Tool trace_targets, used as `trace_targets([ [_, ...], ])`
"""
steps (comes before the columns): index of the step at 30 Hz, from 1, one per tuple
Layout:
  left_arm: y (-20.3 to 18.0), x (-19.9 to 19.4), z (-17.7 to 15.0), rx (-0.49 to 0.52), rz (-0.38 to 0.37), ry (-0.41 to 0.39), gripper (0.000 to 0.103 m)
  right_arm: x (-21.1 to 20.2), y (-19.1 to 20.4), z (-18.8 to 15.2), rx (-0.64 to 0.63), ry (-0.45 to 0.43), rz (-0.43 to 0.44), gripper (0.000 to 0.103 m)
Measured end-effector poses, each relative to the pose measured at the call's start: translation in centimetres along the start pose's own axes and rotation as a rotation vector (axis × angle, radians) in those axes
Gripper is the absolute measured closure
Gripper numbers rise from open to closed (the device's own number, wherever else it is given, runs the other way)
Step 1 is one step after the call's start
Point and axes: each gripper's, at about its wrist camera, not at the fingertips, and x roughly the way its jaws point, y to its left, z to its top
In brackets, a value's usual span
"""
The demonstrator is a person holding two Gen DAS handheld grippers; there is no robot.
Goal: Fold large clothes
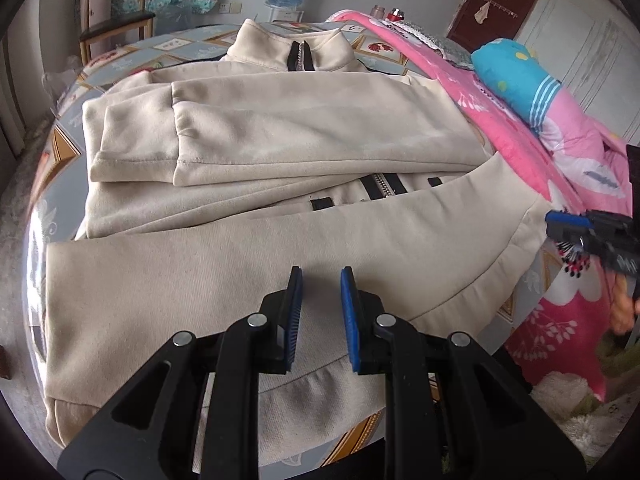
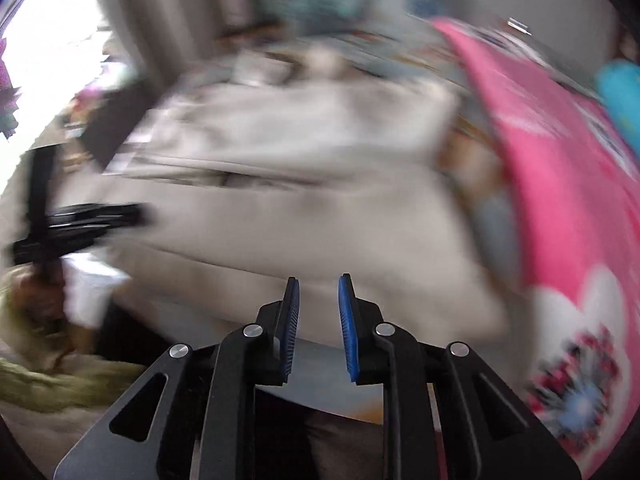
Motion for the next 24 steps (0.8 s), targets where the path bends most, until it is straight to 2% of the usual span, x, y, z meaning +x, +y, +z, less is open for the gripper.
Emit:
trace_targets([
  [3,0.0,0.1,0.0,-0.007,-0.005,0.001,0.084,2.6,3.3,0.6,-0.084,0.018,0.053,0.083],
  [4,-0.1,0.1,0.0,-0.005,-0.001,0.001,0.084,4.1,3.7,0.5,-0.083,0.048,0.083,0.083],
  [6,-0.1,0.1,0.0,0.001,0.007,0.001,0.084,6.7,3.5,-0.2,-0.079,0.12,0.075,0.083],
  [7,-0.1,0.1,0.0,0.001,0.008,0.003,0.084,6.3,3.6,-0.2,-0.085,0.096,0.08,0.084],
  [9,0.0,0.0,0.2,-0.005,0.011,0.017,0.084,5.5,4.0,0.0,-0.071,0.12,0.07,0.084],
  [11,-0.2,-0.6,0.4,-0.017,0.042,0.033,0.084,3.9,4.7,0.5,-0.086,0.086,0.075,0.084],
  [13,-0.8,-2.0,0.5,-0.005,0.018,0.015,0.084,2.9,5.4,0.7,-0.105,0.052,0.098,0.084],
  [14,-1.3,-2.5,0.4,0.008,-0.011,0.008,0.082,2.7,6.0,0.8,-0.114,0.045,0.112,0.084],
  [15,-1.9,-2.8,0.2,0.027,-0.027,0.013,0.075,3.0,6.1,0.6,-0.123,0.046,0.119,0.084],
  [18,-3.6,-1.9,-0.9,0.076,-0.036,0.053,0.066,6.0,6.4,0.1,-0.122,0.103,0.12,0.084],
  [19,-4.2,-1.0,-1.5,0.095,-0.024,0.085,0.064,6.5,6.3,-0.2,-0.11,0.102,0.133,0.084],
  [21,-5.1,-0.3,-2.1,0.14,0.037,0.068,0.062,6.2,5.8,-0.2,-0.086,0.105,0.148,0.084],
  [23,-5.4,-0.4,-2.0,0.145,0.061,0.076,0.061,5.0,5.0,0.2,-0.061,0.093,0.106,0.084],
  [24,-5.4,-0.5,-1.8,0.131,0.063,0.077,0.061,4.5,4.5,0.3,-0.053,0.08,0.078,0.08],
])
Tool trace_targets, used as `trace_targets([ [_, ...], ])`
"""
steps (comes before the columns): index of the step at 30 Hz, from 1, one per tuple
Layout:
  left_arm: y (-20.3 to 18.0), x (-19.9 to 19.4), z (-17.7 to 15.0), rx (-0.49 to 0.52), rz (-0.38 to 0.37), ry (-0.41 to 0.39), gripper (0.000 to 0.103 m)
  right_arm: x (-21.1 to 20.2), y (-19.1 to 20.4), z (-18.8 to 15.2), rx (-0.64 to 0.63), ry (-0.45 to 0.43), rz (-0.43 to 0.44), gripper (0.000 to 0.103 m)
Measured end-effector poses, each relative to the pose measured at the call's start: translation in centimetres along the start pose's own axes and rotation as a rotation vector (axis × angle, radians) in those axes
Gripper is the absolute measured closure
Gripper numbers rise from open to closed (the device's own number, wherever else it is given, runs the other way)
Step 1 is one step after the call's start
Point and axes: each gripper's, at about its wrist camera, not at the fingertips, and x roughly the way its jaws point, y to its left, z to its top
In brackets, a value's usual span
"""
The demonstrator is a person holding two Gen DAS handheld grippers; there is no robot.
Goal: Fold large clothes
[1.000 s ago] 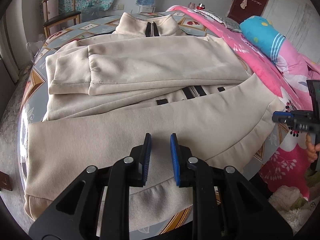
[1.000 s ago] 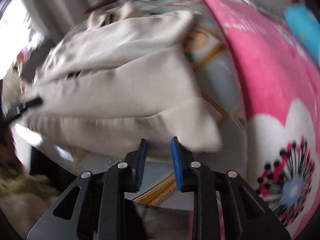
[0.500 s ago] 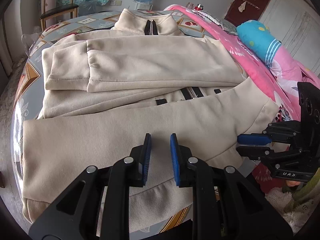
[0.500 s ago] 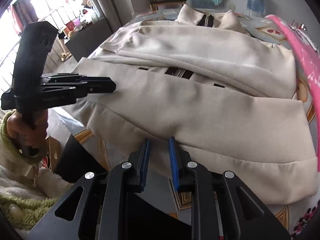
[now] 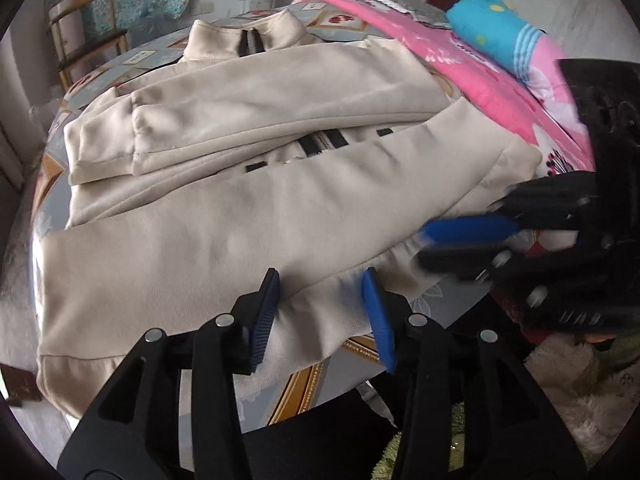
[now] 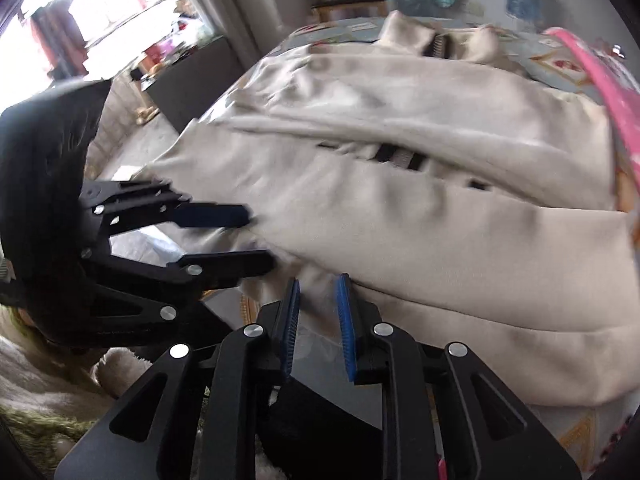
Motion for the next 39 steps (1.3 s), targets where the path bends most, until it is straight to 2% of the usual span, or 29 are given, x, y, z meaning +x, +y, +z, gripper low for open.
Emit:
trace_targets([
  [1,0.4,-0.5,0.1,-0.022,-0.007,-0.01,0.061,-0.9,-0.9,-0.1,0.023,-0.018,-0.028,0.077],
  [3,1.3,-1.5,0.1,-0.058,-0.002,-0.037,0.061,-2.6,-3.1,-0.9,0.097,-0.04,-0.077,0.061],
  [6,3.8,-1.8,-0.5,-0.137,0.017,-0.029,0.061,-3.1,-6.0,-2.5,0.19,-0.03,-0.156,0.055],
  [7,4.9,-1.4,-0.9,-0.173,0.025,-0.011,0.061,-2.4,-7.2,-3.0,0.224,-0.002,-0.196,0.054],
  [8,5.8,-1.3,-1.3,-0.203,-0.003,-0.02,0.062,-1.5,-8.3,-3.7,0.254,0.033,-0.22,0.052],
  [10,6.9,-2.0,-1.6,-0.253,-0.046,-0.051,0.062,-2.1,-8.6,-4.0,0.266,0.008,-0.195,0.051],
  [13,8.1,-3.2,-1.5,-0.295,-0.067,-0.101,0.062,-2.9,-8.4,-3.1,0.249,0.008,-0.231,0.049],
  [15,8.5,-3.9,-1.0,-0.301,-0.052,-0.127,0.061,-4.1,-8.7,-2.2,0.249,-0.019,-0.228,0.038],
  [16,8.7,-4.3,-0.5,-0.296,-0.033,-0.134,0.061,-4.9,-8.9,-1.5,0.253,-0.038,-0.213,0.037],
  [19,9.2,-5.7,1.8,-0.269,0.015,-0.172,0.06,-6.6,-9.8,1.7,0.248,-0.077,-0.192,0.032],
  [20,9.4,-6.1,2.5,-0.263,0.022,-0.185,0.054,-7.2,-10.1,3.2,0.24,-0.092,-0.198,0.031],
  [21,9.7,-6.6,4.0,-0.25,0.039,-0.21,0.05,-7.6,-10.3,4.9,0.229,-0.109,-0.195,0.029],
  [23,10.4,-7.2,6.6,-0.24,0.049,-0.247,0.048,-8.2,-11.0,8.1,0.216,-0.154,-0.167,0.026],
  [25,11.2,-7.5,9.2,-0.246,0.047,-0.266,0.044,-8.0,-11.8,11.5,0.211,-0.182,-0.125,0.024],
  [27,12.1,-6.8,12.7,-0.253,0.078,-0.264,0.04,-7.5,-12.7,14.8,0.208,-0.198,-0.077,0.021],
  [31,13.6,-4.3,19.1,-0.251,0.138,-0.259,0.04,-3.5,-15.5,21.7,0.248,-0.15,-0.056,0.021],
  [36,15.6,1.8,27.3,-0.245,0.215,-0.226,0.04,4.0,-18.5,29.0,0.305,-0.043,-0.049,0.021],
  [39,17.0,6.0,31.1,-0.274,0.215,-0.164,0.04,8.0,-20.0,32.4,0.332,-0.001,-0.102,0.021],
])
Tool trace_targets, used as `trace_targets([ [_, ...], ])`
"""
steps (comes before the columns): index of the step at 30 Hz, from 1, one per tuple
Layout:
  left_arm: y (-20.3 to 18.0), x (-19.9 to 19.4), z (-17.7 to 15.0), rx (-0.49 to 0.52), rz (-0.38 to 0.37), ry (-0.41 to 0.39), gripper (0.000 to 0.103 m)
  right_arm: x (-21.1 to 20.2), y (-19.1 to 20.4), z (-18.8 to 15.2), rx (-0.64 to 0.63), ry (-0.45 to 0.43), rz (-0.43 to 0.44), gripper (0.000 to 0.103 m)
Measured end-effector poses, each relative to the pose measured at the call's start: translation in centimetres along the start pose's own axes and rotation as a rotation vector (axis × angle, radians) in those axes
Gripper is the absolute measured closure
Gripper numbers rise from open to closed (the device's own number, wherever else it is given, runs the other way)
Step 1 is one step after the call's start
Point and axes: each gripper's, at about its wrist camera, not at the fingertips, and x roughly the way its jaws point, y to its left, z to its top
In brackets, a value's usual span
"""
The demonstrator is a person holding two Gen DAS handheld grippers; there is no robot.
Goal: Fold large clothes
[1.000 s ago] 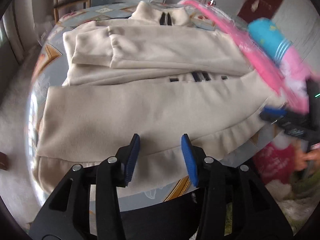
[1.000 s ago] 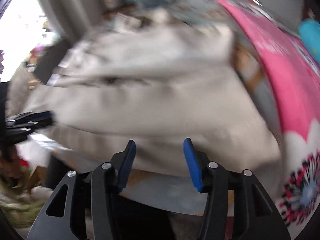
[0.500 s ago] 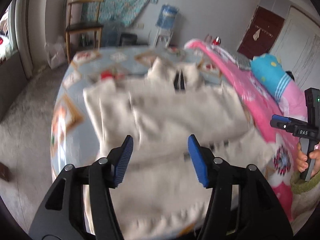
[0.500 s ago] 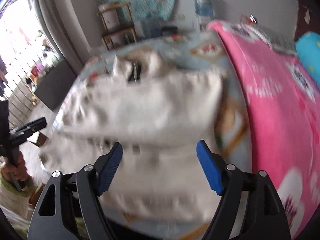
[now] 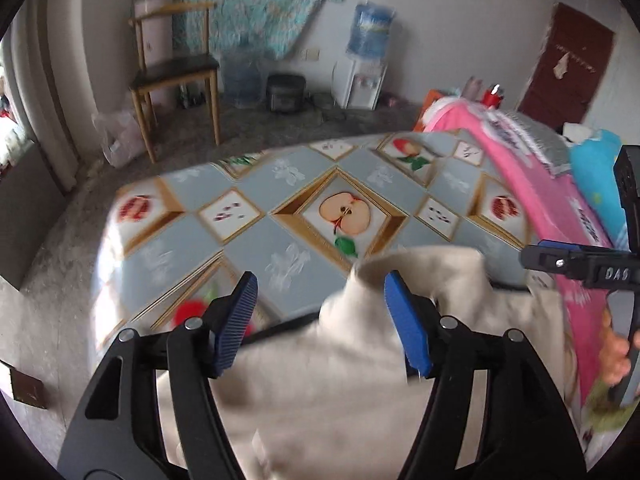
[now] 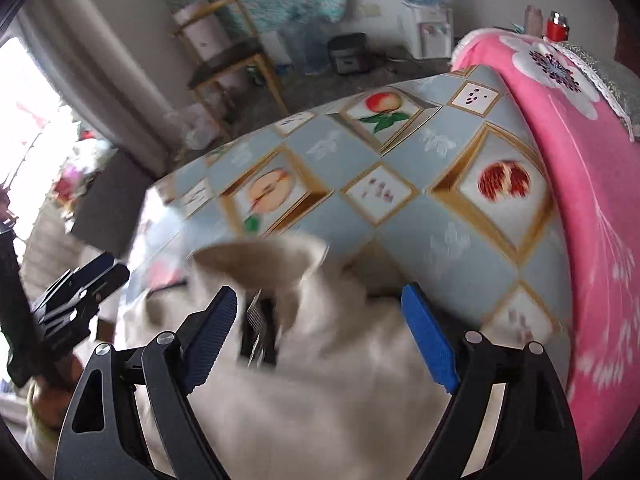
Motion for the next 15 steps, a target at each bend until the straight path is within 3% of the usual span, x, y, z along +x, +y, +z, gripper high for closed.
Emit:
trace_targets([
  [4,-0.8,6.7,2.3,-0.009,0.021,0.132,0.04,5.3,-0.4,2.7,0.026,0.107,-0.06,0.022],
  [7,-1.1,9.2,2.0,-0.026,-0.003,0.213,0.042,7.8,-1.0,2.6,0.014,0.19,-0.114,0.031],
  [9,-1.3,9.4,1.5,-0.026,-0.031,0.225,0.054,7.9,-1.5,1.8,0.011,0.214,-0.107,0.039],
  [12,-1.8,8.7,0.7,0.01,-0.059,0.232,0.067,6.5,-1.4,0.4,-0.023,0.215,-0.073,0.043],
  [15,-2.9,7.7,-0.4,0.081,-0.059,0.24,0.069,4.9,-1.1,-0.9,-0.057,0.223,-0.028,0.047],
])
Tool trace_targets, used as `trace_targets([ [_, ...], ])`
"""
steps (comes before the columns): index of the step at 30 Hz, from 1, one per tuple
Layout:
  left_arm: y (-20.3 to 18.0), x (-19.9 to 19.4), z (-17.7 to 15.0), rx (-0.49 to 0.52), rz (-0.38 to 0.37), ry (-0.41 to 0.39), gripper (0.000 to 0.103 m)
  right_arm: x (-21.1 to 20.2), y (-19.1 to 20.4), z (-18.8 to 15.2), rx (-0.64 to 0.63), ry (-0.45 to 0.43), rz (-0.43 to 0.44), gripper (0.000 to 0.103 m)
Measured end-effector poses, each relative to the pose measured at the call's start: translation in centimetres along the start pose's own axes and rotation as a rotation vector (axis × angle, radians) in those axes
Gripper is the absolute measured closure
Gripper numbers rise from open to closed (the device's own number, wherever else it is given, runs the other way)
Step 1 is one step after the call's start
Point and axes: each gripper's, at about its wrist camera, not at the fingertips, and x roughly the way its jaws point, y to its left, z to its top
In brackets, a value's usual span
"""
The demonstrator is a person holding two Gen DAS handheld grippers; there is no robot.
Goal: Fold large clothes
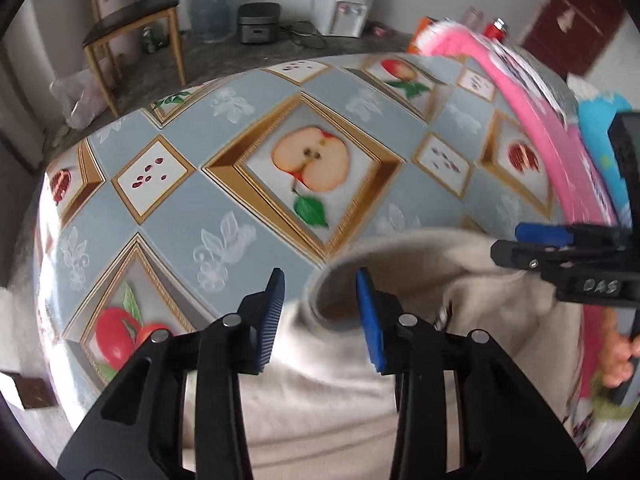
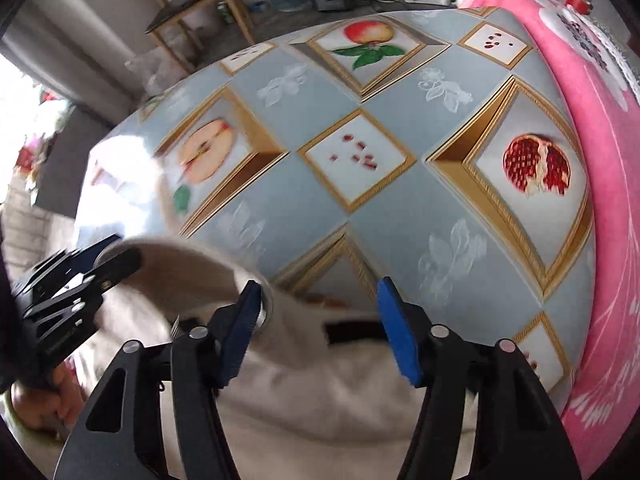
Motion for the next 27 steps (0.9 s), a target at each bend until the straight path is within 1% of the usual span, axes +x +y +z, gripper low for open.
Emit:
trace_targets([
  [2,-0.9,-0.3,-0.7,0.054,0.029,-0.006,0.069,-0.4,0.4,-1.0,-0.031,0.006,0.001,0.05],
  [4,-1.2,-0.4,-1.2,0.078,0.037,0.002,0.068,-0.5,0.9,-1.8,-0.062,0.01,-0.005,0.053],
  [5,-1.2,-0.4,-1.4,0.08,0.038,0.007,0.068,-0.6,1.0,-2.2,-0.072,0.01,-0.009,0.057],
  [6,-1.2,-0.4,-1.6,0.082,0.04,0.011,0.068,-0.6,1.1,-2.6,-0.079,0.008,-0.003,0.066],
  [7,-1.3,-0.6,-2.0,0.088,0.038,0.008,0.069,-0.8,1.2,-3.0,-0.082,0.004,0.012,0.071],
  [8,-1.5,-1.0,-2.5,0.106,0.035,-0.002,0.076,-1.1,1.3,-3.3,-0.091,-0.01,0.039,0.084],
  [9,-1.7,-1.3,-2.9,0.127,0.036,-0.009,0.085,-1.4,1.4,-3.4,-0.102,-0.02,0.048,0.09],
  [11,-2.3,-2.6,-4.2,0.195,0.047,-0.04,0.093,-2.7,2.1,-4.7,-0.152,-0.06,0.028,0.093],
  [14,-3.0,-4.9,-6.2,0.277,0.039,-0.089,0.093,-4.1,2.8,-6.7,-0.207,-0.09,0.051,0.095],
  [17,-3.7,-6.2,-8.0,0.344,0.04,-0.11,0.093,-4.4,3.0,-9.2,-0.255,-0.105,0.018,0.095],
  [20,-4.3,-5.7,-10.0,0.4,0.045,-0.089,0.093,-2.4,2.5,-11.1,-0.267,-0.067,-0.011,0.095],
  [22,-4.5,-4.6,-11.0,0.426,0.06,-0.058,0.093,-2.1,2.3,-11.8,-0.279,-0.066,-0.014,0.094],
  [25,-4.4,-3.8,-11.8,0.426,0.056,-0.041,0.093,-4.1,2.2,-11.8,-0.272,-0.105,0.019,0.089],
  [27,-4.3,-3.9,-12.1,0.431,0.059,-0.049,0.093,-6.7,2.5,-11.6,-0.293,-0.174,0.072,0.081],
])
